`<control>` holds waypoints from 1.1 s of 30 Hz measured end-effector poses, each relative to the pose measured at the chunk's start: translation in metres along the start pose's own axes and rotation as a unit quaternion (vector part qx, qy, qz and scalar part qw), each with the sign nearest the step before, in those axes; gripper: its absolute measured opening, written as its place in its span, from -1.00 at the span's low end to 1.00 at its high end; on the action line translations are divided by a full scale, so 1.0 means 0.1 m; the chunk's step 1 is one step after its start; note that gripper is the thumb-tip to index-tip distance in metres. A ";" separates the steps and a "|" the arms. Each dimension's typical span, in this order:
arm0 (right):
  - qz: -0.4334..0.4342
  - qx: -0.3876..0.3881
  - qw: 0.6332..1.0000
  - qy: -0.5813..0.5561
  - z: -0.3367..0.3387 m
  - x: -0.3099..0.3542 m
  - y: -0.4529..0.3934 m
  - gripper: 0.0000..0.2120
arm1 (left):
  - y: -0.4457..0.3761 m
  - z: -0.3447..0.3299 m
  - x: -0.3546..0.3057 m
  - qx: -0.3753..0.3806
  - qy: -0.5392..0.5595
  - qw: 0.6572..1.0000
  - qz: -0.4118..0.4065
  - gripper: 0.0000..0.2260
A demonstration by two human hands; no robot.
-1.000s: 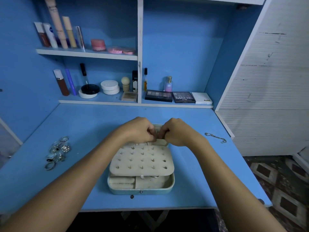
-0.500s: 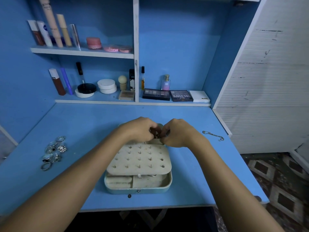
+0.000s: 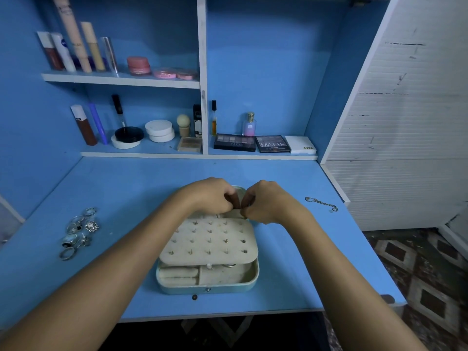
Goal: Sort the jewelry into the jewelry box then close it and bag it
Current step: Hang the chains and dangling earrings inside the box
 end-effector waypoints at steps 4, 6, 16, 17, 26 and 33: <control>-0.005 0.006 1.000 -0.015 0.00 0.00 0.02 -0.89 | 0.00 0.00 0.00 0.003 -0.008 1.000 0.003 -0.77; -0.003 0.007 1.000 -0.018 0.01 0.01 0.03 -0.89 | -0.02 -0.01 0.01 0.005 -0.014 1.000 0.003 -0.78; 0.015 0.011 1.000 -0.025 -0.02 0.02 0.04 -0.85 | -0.03 -0.02 0.02 -0.004 -0.005 1.000 0.002 -0.78; 0.015 0.009 0.999 -0.032 -0.02 0.01 0.05 -0.85 | -0.02 -0.03 0.01 -0.004 -0.001 1.000 0.001 -0.79; 0.022 0.007 0.999 -0.042 -0.04 -0.01 0.06 -0.87 | -0.01 -0.06 -0.05 -0.017 0.020 1.000 -0.003 -0.81; 0.030 0.004 0.999 -0.040 -0.04 0.00 0.06 -0.86 | 0.00 -0.01 -0.09 -0.021 0.051 0.998 -0.011 -0.83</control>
Point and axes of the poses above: each hand's wrist, its own y-axis away from the middle knuckle, its own z-axis out of the back of the hand, x = y × z, the point moved 8 cm from there along -y, towards the middle knuckle, and after that the axes turned 3 degrees about z, right-handed, at the moved point
